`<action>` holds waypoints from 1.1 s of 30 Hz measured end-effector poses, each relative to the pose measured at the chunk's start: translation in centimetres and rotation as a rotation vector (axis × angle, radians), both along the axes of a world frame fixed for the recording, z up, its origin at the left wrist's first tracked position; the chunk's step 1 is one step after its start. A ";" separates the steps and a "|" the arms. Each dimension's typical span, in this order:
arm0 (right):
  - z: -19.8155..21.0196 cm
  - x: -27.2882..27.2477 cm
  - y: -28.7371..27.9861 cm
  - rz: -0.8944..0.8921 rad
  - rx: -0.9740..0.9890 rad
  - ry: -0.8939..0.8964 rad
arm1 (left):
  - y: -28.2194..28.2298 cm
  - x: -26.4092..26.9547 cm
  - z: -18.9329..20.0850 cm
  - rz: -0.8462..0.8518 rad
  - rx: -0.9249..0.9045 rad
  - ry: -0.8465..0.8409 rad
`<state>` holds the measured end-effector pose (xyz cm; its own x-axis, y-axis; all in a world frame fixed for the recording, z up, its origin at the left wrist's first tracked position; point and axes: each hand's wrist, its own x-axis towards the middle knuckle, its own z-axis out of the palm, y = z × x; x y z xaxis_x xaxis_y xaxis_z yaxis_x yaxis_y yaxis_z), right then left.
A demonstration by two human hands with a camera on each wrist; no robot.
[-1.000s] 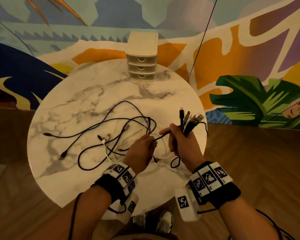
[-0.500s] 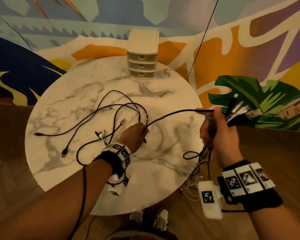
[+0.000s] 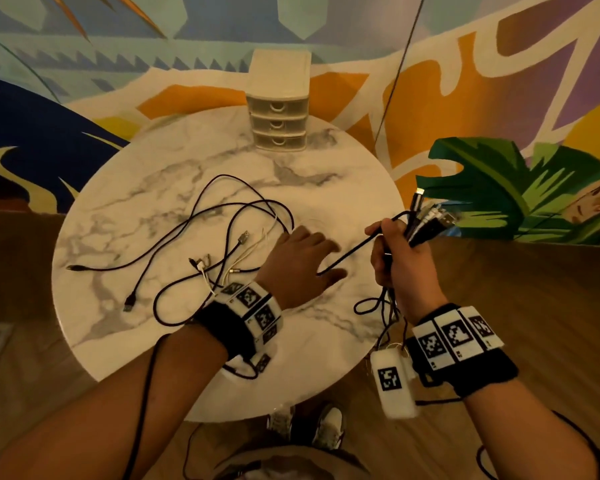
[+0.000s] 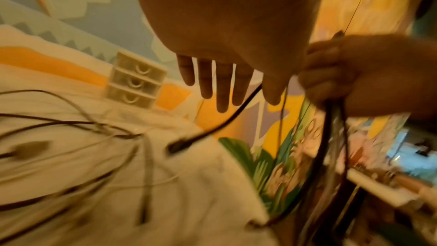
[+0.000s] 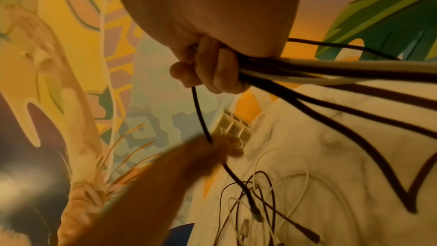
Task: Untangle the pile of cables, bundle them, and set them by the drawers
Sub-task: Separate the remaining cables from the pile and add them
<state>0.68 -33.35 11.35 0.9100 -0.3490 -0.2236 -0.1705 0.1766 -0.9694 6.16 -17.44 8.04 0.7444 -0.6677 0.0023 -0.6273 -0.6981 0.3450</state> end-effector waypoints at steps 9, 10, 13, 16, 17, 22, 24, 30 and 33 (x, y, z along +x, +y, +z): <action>-2.4 -6.3 -8.7 -0.065 -0.491 0.268 | -10.2 1.2 2.0 -0.004 -0.123 0.147; -3.3 -7.8 -10.1 -0.085 -0.536 0.333 | -11.4 0.7 1.6 -0.089 0.004 0.122; -5.4 -11.5 -13.2 -0.169 -0.645 0.475 | -14.5 0.3 2.0 -0.230 0.124 0.071; -5.7 -14.8 -15.7 -0.305 -0.636 0.525 | -18.2 1.2 4.6 -0.181 -0.091 -0.074; -5.3 -15.6 -16.4 -0.357 -0.609 0.523 | -19.2 1.6 5.5 -0.178 -0.161 -0.137; -2.3 -19.6 -19.3 -0.543 -0.597 0.403 | -23.4 3.5 5.7 -0.215 -0.275 -0.201; -1.5 -20.7 -20.2 -0.594 -0.583 0.360 | -24.5 3.8 2.5 -0.245 -0.112 -0.124; -1.5 -22.6 -21.3 -0.677 -0.337 0.215 | -27.3 -2.2 -2.7 -0.364 0.293 0.122; -1.6 -22.3 -21.2 -0.582 -0.311 0.226 | -28.9 -8.2 0.6 -0.659 -0.034 0.432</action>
<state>-21.63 -54.59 9.79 0.4984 -0.8446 -0.1956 -0.3355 0.0202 -0.9418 -2.03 -46.39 8.66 0.1346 -0.9765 -0.1684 -0.7134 -0.2134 0.6675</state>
